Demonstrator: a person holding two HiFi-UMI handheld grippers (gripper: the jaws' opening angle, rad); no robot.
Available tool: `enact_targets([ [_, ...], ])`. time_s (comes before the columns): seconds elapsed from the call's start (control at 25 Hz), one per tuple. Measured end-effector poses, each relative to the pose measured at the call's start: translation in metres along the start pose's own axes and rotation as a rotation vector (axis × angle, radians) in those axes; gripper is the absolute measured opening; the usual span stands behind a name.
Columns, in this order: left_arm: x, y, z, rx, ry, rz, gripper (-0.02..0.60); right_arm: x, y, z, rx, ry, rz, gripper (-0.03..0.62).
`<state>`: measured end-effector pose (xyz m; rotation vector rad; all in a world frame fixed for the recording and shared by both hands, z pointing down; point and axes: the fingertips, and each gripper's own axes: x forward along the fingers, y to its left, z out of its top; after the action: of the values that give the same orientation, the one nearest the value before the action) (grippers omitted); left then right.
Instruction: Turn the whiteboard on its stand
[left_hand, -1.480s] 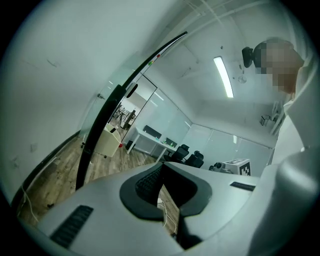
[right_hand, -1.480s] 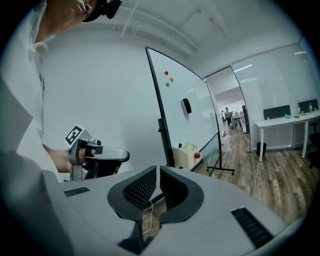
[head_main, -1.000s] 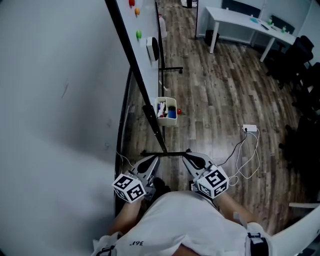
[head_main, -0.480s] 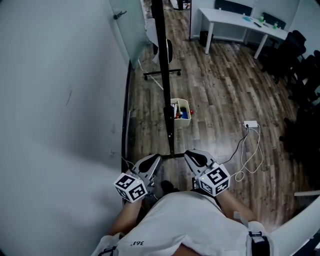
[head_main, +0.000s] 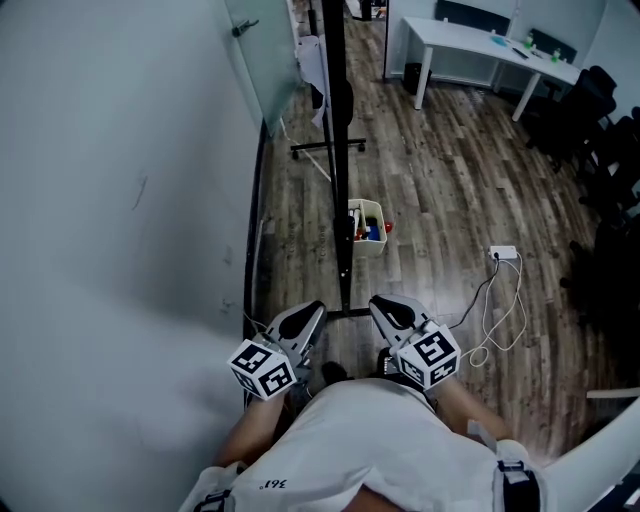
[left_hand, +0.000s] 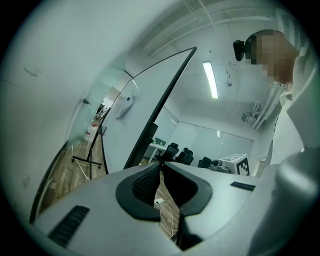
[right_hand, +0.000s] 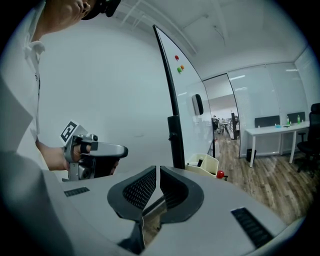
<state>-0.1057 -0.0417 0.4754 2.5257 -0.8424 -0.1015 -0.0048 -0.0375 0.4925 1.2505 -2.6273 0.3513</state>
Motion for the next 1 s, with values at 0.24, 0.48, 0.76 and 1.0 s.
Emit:
enact_targets([
  [0.24, 0.018, 0.0, 0.006, -0.001, -0.008, -0.001, 0.015, 0.006, -0.011, 0.01, -0.018, 0.001, 0.025, 0.028],
  [0.48, 0.028, 0.0, 0.009, 0.006, 0.009, -0.026, 0.015, 0.008, -0.023, 0.011, -0.012, -0.001, -0.011, 0.028],
  [0.76, 0.025, 0.018, 0.006, 0.011, 0.047, -0.06, 0.015, 0.017, -0.018, 0.008, 0.014, -0.02, -0.071, 0.028],
  [1.0, 0.022, 0.026, 0.013, 0.033, 0.038, -0.084, 0.034, 0.024, -0.009, 0.001, 0.02, -0.011, -0.094, 0.028],
])
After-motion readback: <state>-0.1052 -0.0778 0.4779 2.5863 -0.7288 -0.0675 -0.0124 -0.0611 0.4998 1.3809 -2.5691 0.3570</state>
